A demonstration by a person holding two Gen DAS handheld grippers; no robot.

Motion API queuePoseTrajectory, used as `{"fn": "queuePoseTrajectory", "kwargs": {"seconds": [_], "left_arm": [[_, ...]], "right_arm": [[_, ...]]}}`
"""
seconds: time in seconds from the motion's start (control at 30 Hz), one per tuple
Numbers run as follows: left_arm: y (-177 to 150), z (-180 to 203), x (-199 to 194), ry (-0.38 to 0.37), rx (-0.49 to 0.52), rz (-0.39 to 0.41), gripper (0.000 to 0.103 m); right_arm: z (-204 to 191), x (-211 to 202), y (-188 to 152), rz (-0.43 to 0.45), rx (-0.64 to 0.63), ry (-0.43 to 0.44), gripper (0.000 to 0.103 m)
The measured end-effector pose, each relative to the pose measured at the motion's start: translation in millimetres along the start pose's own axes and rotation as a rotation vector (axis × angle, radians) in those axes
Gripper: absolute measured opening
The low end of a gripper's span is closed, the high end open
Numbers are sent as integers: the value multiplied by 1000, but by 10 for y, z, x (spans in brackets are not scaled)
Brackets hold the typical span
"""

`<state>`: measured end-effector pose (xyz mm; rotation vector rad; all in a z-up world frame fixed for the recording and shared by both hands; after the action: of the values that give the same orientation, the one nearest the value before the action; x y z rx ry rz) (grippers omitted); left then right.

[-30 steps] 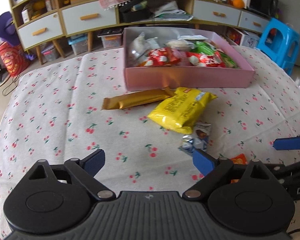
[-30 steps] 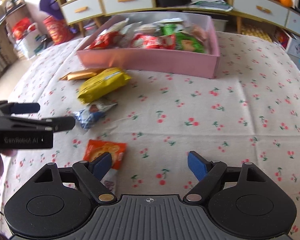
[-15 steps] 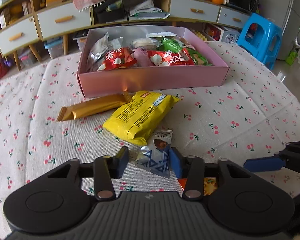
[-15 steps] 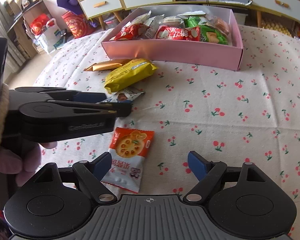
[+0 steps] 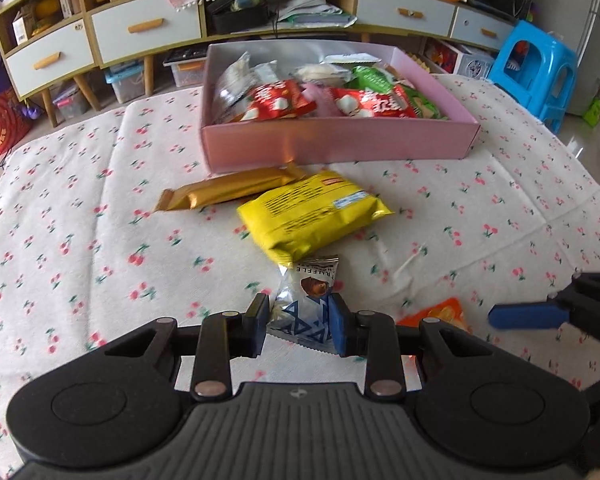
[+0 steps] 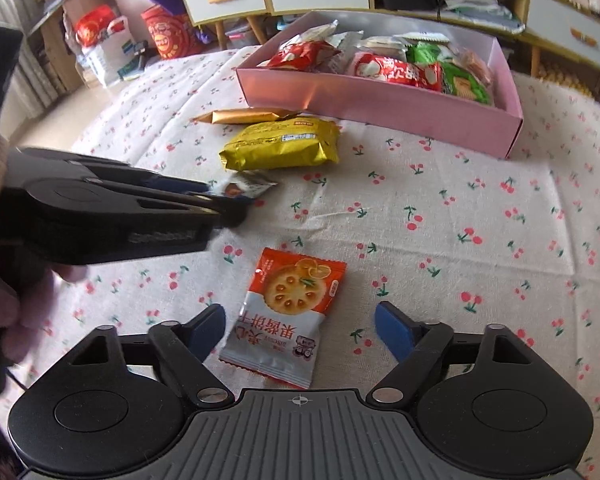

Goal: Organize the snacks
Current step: 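Grasp the blue-and-white truffle packet with the left gripper while the right gripper grasps the orange cracker packet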

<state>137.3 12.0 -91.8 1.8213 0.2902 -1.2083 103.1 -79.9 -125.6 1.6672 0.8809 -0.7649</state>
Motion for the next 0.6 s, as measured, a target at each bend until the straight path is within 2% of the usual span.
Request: {"fn": "queuePoseTrajectory", "kwargs": {"seconds": [0.03, 0.13, 0.17, 0.4, 0.6], "left_arm": [[-19, -19, -13, 0, 1, -5, 29], [-72, -77, -44, -2, 0, -27, 28], [-92, -94, -50, -3, -2, -36, 28], [-173, -141, -93, -4, -7, -33, 31], [-159, -120, -76, 9, -12, -19, 37]], "right_arm": [[-18, 1, -13, 8, -22, -18, 76], [-20, -19, -19, 24, -51, -24, 56], [-5, -27, -6, 24, -47, -31, 45], [238, -49, 110, 11, 67, -33, 42], [433, -82, 185, 17, 161, -24, 42]]}}
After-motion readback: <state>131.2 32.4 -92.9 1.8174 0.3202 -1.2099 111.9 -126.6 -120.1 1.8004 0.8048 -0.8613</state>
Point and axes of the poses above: each gripper's, at about its wrist camera, not at the fingertips, and x roughly the way its jaws point, z to its right, y to its top, the point moved 4 cm from there along x, roughly the way its jaws point, and after that the axes turned 14 degrees about x, right-handed, at the moved point
